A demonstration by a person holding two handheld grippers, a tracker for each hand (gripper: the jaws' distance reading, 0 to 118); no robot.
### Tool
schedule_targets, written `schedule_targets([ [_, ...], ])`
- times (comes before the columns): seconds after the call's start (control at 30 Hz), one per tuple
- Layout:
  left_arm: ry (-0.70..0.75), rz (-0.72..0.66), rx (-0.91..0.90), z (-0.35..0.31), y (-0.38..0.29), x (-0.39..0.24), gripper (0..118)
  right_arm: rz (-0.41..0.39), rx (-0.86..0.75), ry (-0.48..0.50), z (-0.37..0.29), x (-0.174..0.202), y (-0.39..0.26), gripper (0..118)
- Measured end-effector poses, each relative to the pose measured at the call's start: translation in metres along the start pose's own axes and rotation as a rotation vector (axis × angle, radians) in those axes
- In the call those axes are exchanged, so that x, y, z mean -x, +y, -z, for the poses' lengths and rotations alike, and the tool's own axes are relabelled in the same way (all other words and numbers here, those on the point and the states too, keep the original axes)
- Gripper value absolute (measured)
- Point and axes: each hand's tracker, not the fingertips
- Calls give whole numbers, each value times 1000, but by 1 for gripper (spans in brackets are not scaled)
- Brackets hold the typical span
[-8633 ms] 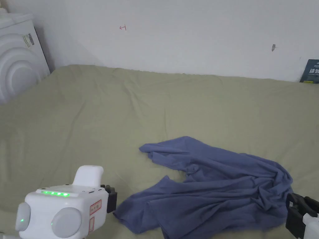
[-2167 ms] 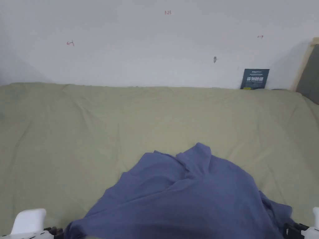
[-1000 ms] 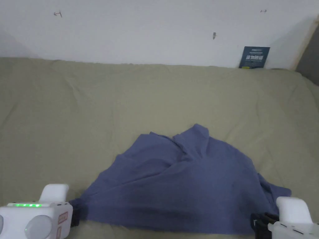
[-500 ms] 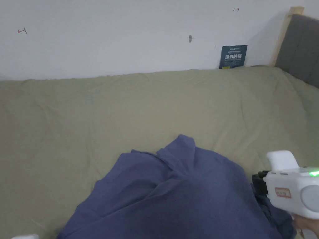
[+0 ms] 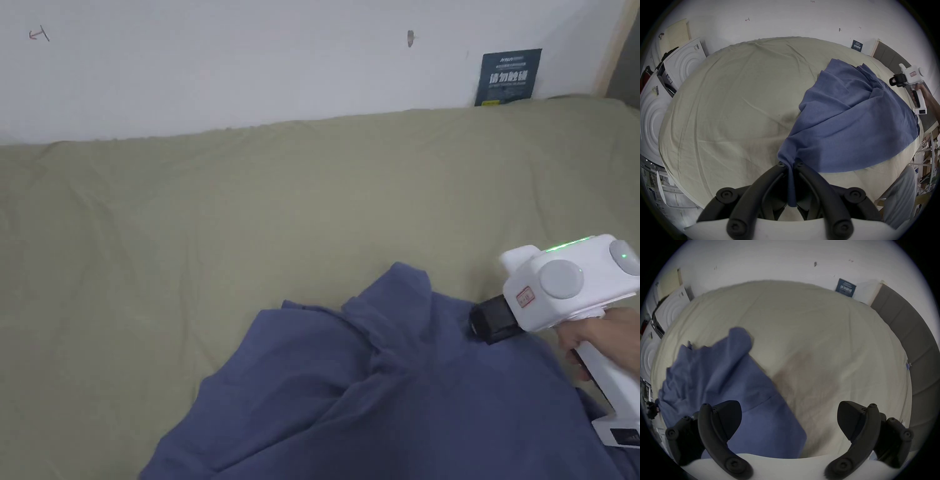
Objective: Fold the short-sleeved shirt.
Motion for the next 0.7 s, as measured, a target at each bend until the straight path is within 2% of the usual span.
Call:
schedule_targets([
  [0.07, 0, 6, 7, 2, 1, -1, 2, -12, 23, 5, 12, 4, -4, 116],
  [0.13, -1, 0, 8, 2, 1, -1, 2, 50, 18, 33, 12, 1, -7, 115],
  [0.17, -1, 0, 8, 3, 1, -1, 2, 33, 5, 20, 7, 2, -7, 112],
  [0.2, -2, -2, 8, 4, 1, -1, 2, 28, -3, 25, -3, 7, -10, 107],
  [0.23, -3, -3, 7, 5, 1, 0, 2, 26, -21, 52, -11, 9, -11, 96],
  [0.27, -5, -4, 7, 4, 1, 0, 2, 17, -44, 64, -20, 9, -12, 73],
  [0.3, -6, -6, 7, 3, 1, 0, 2, 8, -56, 89, -28, 11, -14, 42],
  [0.33, -7, -8, 8, 3, 1, 1, 2, -2, -76, 96, -39, 16, -19, 3],
  [0.37, -8, -10, 10, 2, 2, 1, 2, -12, -118, 45, -49, 23, -22, 4],
  [0.57, -11, -12, 12, -8, 10, 2, 2, -10, -228, 70, -134, 30, -45, 4],
  [0.7, -44, -66, -87, -35, 24, 6, 2, 4, -342, 81, -207, 25, -61, 4],
])
